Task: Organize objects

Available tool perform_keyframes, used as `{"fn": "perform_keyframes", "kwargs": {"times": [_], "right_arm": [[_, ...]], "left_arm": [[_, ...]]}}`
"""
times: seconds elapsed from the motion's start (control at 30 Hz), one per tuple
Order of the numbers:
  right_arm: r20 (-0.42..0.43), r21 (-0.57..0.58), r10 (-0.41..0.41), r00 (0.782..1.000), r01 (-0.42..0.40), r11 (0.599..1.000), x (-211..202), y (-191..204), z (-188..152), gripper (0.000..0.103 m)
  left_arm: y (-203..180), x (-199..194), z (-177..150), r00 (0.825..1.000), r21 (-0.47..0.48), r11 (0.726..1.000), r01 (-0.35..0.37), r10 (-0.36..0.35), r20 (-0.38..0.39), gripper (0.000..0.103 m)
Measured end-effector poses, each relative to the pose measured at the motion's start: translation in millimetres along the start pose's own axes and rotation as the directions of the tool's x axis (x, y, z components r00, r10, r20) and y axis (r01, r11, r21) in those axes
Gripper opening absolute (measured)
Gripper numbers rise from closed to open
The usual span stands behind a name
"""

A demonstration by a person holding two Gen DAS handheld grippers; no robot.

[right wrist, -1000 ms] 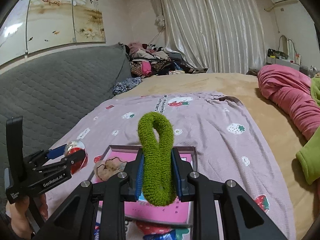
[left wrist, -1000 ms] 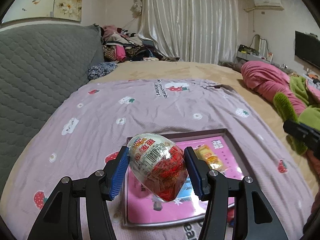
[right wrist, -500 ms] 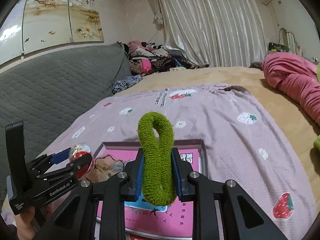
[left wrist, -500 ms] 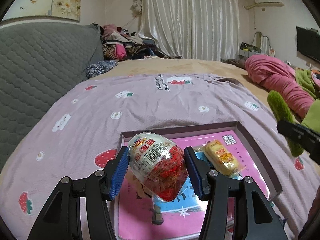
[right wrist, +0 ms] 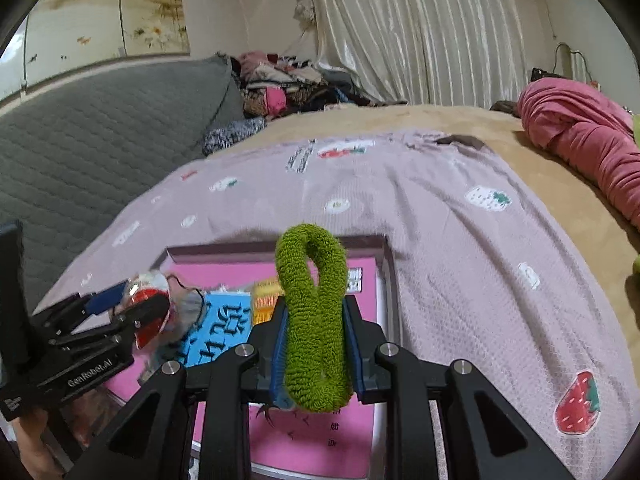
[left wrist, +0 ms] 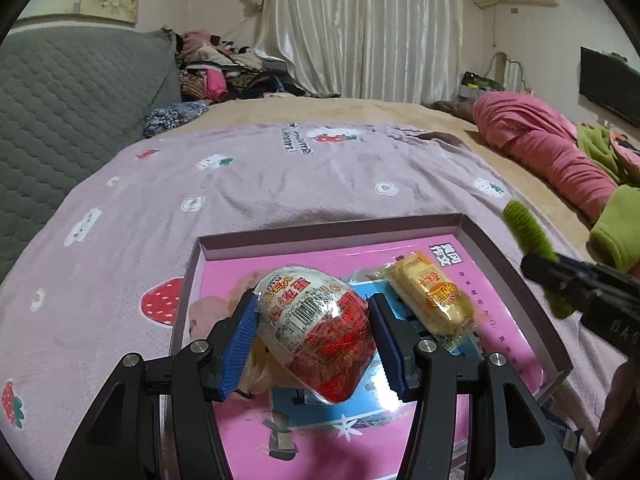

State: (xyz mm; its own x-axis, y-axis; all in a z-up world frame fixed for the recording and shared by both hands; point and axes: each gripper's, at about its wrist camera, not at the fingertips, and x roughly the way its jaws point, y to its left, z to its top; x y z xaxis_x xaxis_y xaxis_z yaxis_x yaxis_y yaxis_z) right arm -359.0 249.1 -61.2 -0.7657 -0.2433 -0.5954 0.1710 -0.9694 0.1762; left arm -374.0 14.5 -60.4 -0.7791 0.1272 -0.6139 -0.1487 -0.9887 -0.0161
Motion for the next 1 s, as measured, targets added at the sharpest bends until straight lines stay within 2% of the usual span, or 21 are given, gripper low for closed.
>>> {"fn": "perform_keyframes", "kwargs": {"times": [0.2,0.47,1.0], "right_arm": [[-0.036,-0.025,-0.021,0.999,0.020,0.999,13.5,5.0,-4.9,0.026],[-0.093,-0.035,-0.053,0.994,0.050,0.998,26.6,3.6,-11.3,0.026],[-0.189,-0.093,-0.096,0.977,0.080,0.993,43.8,8.3,-21.8,0.028]], "left_arm": [[-2.2,8.7,-0.1,0.999,0.010,1.000,0.007,-0.007,-0.034,0.058],[-13.2,33.2,-4.5,0.991,0.046,0.999,0.013,-0.007,-0.133,0.058],[-12.9,34.2,-4.8,0.991,0.047,0.999,0.021,-0.014,-0.132,0.059]]}}
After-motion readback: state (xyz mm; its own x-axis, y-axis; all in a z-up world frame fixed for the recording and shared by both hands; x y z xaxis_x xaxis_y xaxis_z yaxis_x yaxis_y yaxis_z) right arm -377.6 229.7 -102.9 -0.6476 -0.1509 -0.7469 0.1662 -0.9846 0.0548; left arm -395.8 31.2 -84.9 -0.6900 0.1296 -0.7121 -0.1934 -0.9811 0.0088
